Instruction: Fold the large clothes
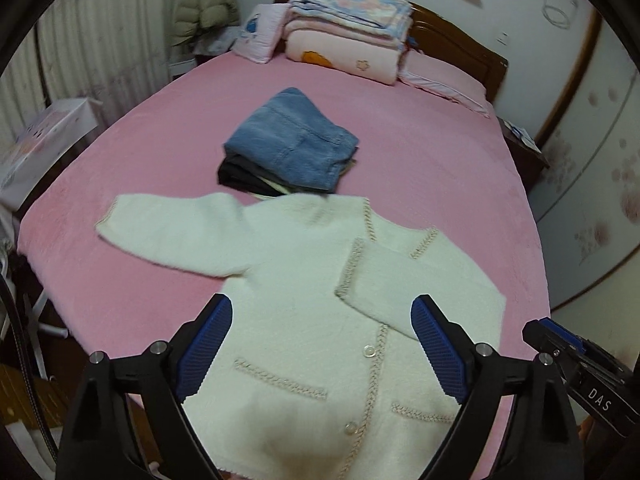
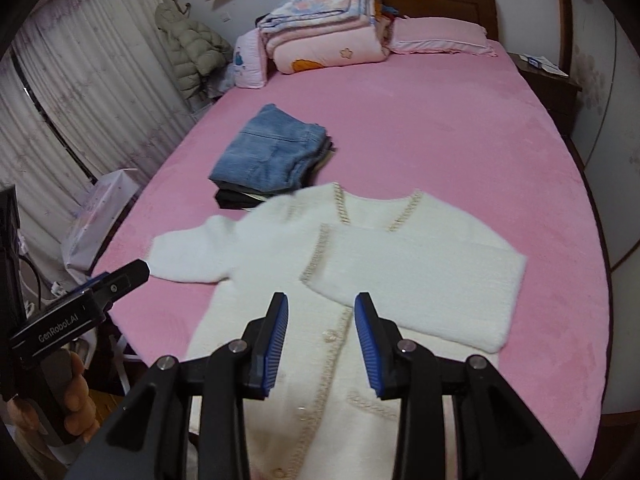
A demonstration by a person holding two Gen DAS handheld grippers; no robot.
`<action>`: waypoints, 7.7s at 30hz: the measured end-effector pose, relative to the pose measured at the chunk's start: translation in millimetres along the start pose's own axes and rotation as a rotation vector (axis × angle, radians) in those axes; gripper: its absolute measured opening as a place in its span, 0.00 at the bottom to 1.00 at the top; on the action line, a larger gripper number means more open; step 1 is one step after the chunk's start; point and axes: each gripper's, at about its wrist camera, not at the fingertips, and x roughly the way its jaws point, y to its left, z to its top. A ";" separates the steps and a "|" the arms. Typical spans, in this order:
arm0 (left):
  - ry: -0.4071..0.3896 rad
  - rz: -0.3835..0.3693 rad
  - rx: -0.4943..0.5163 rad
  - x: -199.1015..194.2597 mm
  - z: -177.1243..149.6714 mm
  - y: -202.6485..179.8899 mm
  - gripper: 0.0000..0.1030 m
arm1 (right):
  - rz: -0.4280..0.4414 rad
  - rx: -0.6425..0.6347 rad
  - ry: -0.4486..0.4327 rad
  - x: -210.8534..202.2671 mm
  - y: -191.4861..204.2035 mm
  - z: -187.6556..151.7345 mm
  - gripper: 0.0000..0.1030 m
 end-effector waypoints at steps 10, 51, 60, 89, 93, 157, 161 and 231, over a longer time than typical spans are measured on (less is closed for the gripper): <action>0.018 -0.068 0.025 -15.9 34.9 106.6 0.89 | -0.019 -0.026 -0.084 6.7 108.3 16.1 0.56; 0.184 0.056 -0.506 360.9 63.9 512.3 0.07 | -0.188 -0.062 0.141 337.9 317.8 18.9 0.56; -0.022 -0.132 -0.311 268.8 126.3 398.5 0.06 | -0.213 0.019 0.105 306.7 264.1 18.5 0.56; 0.288 -0.335 0.300 323.2 -6.3 17.4 0.65 | -0.218 0.266 0.106 227.3 -3.6 -32.8 0.56; 0.240 -0.247 0.258 289.1 0.4 62.8 0.67 | -0.128 0.276 0.093 236.6 -8.3 -12.6 0.56; 0.196 0.069 0.102 341.3 -27.2 141.1 0.29 | -0.302 0.119 -0.095 243.8 -67.5 37.1 0.13; 0.201 0.074 0.108 343.2 -27.8 141.1 0.32 | -0.334 0.141 0.001 271.0 -84.2 38.5 0.16; -0.002 -0.108 0.133 54.3 5.2 55.5 0.77 | -0.203 0.115 -0.142 11.0 21.4 -25.6 0.40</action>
